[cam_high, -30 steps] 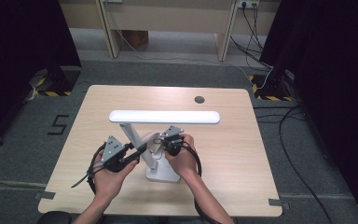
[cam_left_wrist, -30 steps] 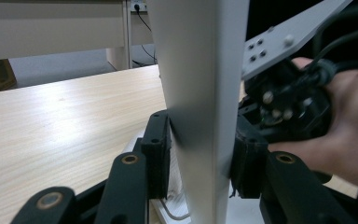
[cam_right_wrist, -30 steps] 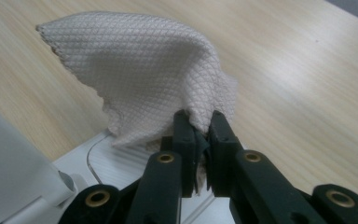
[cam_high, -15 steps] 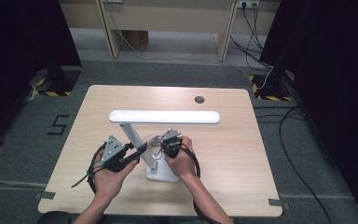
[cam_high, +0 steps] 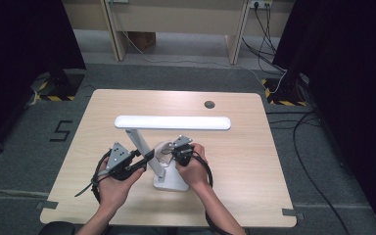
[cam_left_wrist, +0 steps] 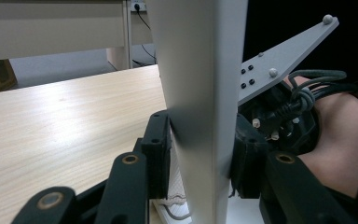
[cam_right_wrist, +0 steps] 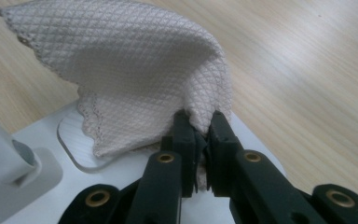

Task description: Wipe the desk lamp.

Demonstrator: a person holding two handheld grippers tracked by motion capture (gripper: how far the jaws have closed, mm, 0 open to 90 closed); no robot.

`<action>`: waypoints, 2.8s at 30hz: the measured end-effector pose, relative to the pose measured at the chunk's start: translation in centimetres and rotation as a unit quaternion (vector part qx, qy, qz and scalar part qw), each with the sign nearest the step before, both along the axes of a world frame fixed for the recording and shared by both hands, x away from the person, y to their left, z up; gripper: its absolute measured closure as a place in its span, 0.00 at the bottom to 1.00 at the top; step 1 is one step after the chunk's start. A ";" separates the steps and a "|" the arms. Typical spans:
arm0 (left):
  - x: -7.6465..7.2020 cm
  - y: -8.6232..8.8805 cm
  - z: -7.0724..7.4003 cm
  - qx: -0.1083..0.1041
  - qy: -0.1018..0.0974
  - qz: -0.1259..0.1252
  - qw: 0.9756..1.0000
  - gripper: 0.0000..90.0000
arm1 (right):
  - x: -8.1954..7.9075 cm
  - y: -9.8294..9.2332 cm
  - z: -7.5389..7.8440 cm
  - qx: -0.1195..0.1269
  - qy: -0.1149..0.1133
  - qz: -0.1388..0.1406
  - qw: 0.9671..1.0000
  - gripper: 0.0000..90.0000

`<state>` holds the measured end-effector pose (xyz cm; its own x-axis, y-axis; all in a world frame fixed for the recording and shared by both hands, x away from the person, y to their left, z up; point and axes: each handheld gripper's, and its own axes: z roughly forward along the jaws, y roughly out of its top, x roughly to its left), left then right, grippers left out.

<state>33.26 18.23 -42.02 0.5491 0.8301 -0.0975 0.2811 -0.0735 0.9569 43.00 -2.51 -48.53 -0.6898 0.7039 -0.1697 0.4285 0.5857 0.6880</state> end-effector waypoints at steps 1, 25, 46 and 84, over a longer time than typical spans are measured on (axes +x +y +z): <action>0.0 0.0 0.0 0.000 0.000 0.000 1.000 0.71 | 0.0 -0.1 0.0 -0.002 0.000 -0.002 1.000 0.94; 0.0 0.0 -0.1 -0.002 -0.002 0.000 1.000 0.71 | 0.4 -4.9 0.4 -0.016 -0.011 -0.064 0.998 0.94; -0.1 0.2 -0.2 -0.004 -0.002 -0.004 1.000 0.71 | 3.3 2.6 0.7 -0.002 0.011 -0.008 1.000 0.94; -0.2 0.1 -0.3 -0.006 -0.002 0.001 1.000 0.71 | 3.1 -4.7 -0.3 -0.052 0.016 -0.069 0.996 0.94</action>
<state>33.07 18.29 -42.35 0.5477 0.8300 -0.1055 0.2769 -0.0608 0.9590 46.11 -7.22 -48.86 -0.5945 0.7717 -0.2260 0.5301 0.5874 0.6115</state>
